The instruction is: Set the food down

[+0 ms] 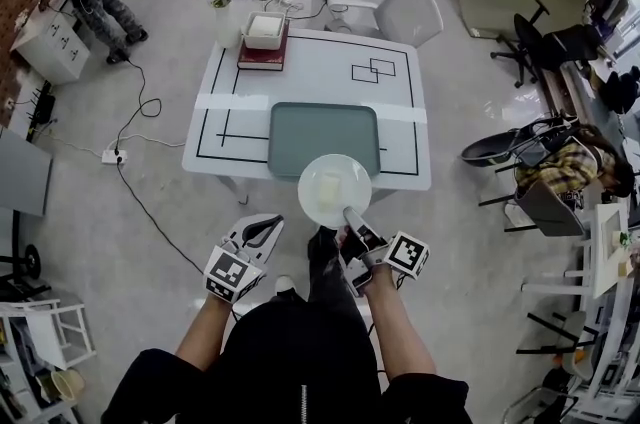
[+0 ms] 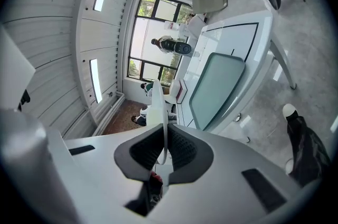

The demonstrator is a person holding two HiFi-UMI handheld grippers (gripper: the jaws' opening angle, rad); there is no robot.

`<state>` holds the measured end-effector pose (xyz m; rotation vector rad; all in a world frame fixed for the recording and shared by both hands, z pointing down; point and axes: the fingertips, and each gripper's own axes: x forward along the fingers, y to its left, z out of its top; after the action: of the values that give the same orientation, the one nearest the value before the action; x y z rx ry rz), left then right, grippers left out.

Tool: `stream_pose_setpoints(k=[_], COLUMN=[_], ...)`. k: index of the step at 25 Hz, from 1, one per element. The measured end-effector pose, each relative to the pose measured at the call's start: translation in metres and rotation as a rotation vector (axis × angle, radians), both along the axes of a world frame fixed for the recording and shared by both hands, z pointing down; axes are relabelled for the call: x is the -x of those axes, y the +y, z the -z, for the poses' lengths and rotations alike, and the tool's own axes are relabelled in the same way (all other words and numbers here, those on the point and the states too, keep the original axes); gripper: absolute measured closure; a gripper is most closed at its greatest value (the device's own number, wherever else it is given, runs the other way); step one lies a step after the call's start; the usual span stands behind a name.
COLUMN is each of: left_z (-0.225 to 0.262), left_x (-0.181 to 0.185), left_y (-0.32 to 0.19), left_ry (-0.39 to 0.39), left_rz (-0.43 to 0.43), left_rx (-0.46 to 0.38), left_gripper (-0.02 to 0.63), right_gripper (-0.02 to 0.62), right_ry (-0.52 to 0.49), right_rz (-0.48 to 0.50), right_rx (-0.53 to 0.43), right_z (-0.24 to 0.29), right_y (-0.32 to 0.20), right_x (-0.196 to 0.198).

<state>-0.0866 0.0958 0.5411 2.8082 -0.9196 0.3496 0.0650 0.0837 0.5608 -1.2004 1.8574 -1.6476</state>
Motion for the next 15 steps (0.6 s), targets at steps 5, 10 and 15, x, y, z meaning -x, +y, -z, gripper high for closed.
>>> stream_pose_setpoints(k=[5,10,15], left_z=[-0.003,-0.009,-0.015], left_x=[-0.004,-0.005,-0.006], left_y=[-0.019,-0.035,-0.043], left_ry=[-0.001,-0.01,-0.011], left_rz=[-0.006,-0.003,0.003], left_rx=[0.008,0.024,0.026], left_gripper=[0.6,0.6,0.6], right_gripper=[0.575,0.575,0.575], right_ry=[-0.005,-0.004,-0.014], right_rz=[0.005,0.018,0.03], right_rx=[0.003,0.005,0.012], right_z=[-0.003,-0.007,-0.011], right_y=[-0.019,-0.037,-0.05], right_x=[-0.001,0.0,0.002])
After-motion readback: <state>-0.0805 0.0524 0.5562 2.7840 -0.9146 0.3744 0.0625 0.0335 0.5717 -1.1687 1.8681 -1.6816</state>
